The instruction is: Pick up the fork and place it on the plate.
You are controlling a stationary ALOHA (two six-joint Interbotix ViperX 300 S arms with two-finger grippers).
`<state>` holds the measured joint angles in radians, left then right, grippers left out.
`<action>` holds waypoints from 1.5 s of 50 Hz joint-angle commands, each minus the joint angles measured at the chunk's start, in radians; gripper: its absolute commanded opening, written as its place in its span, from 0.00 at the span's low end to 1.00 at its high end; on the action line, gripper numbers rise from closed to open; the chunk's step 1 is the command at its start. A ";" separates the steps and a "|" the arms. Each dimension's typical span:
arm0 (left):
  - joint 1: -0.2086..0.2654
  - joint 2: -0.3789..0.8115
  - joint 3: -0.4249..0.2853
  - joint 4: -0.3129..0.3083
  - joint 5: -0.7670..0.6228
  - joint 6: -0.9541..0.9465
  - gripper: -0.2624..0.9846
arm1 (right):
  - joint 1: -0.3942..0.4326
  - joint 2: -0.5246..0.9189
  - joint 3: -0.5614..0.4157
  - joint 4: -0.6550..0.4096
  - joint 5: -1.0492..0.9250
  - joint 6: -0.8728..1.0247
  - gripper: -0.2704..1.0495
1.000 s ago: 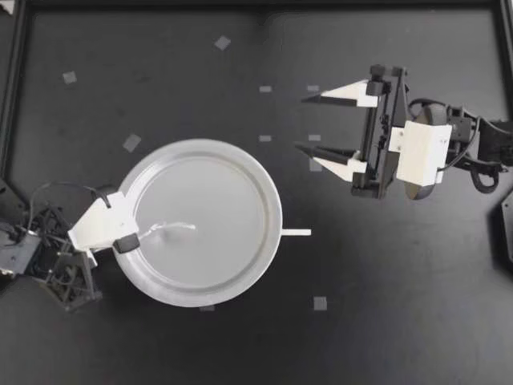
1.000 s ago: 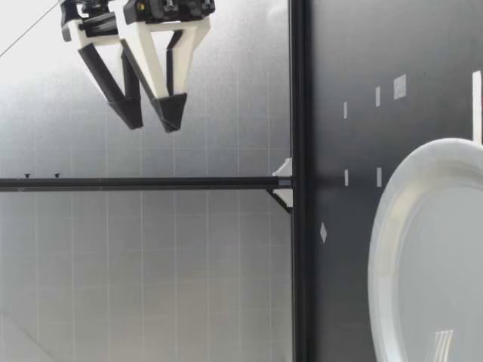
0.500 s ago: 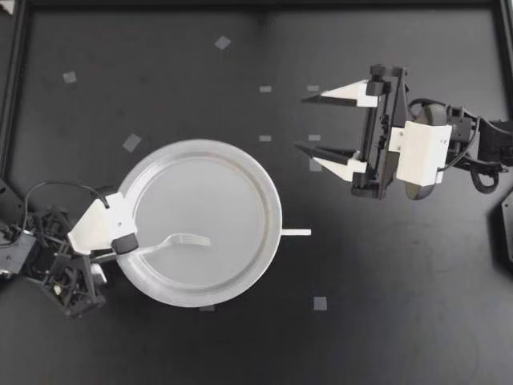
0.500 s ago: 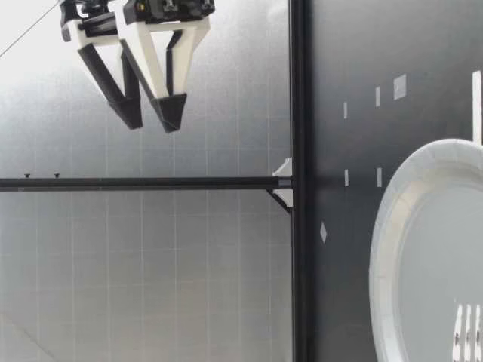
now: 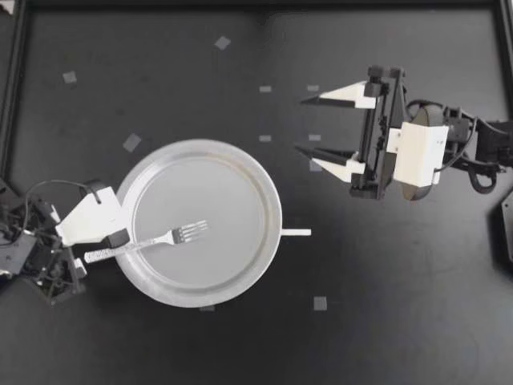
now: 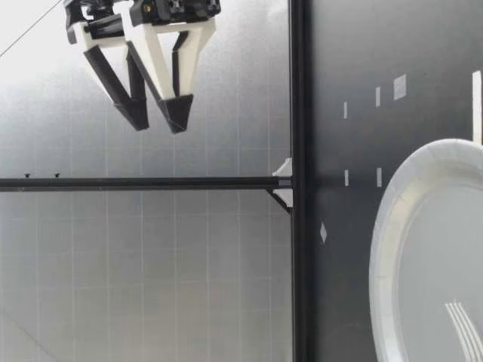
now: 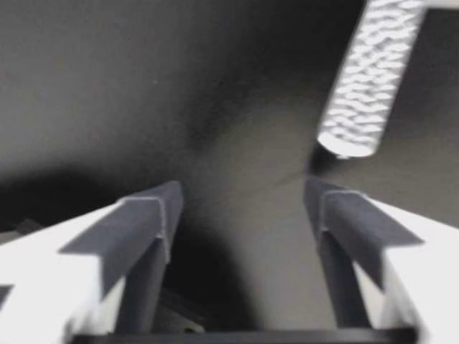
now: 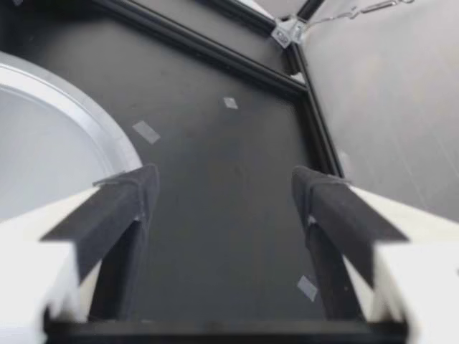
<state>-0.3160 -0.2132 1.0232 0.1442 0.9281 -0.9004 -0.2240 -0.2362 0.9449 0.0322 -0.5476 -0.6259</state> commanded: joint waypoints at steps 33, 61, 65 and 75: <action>0.002 -0.150 -0.285 0.144 -0.146 0.123 0.75 | 0.020 -0.044 -0.021 0.002 0.028 0.129 0.74; 0.233 -0.115 -0.272 0.531 -0.957 0.072 0.74 | 0.252 -0.117 -0.021 0.003 -0.005 0.377 0.62; 0.293 -0.114 -0.222 0.506 -1.108 0.072 0.74 | 0.258 -0.149 -0.006 0.003 -0.011 0.462 0.60; 0.347 -0.081 -0.140 0.482 -1.267 0.091 0.74 | 0.258 -0.127 0.052 0.002 -0.072 0.609 0.60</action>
<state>0.0184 -0.3068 0.8698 0.6320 -0.2823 -0.8222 0.0291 -0.3743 0.9848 0.0337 -0.5676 -0.0583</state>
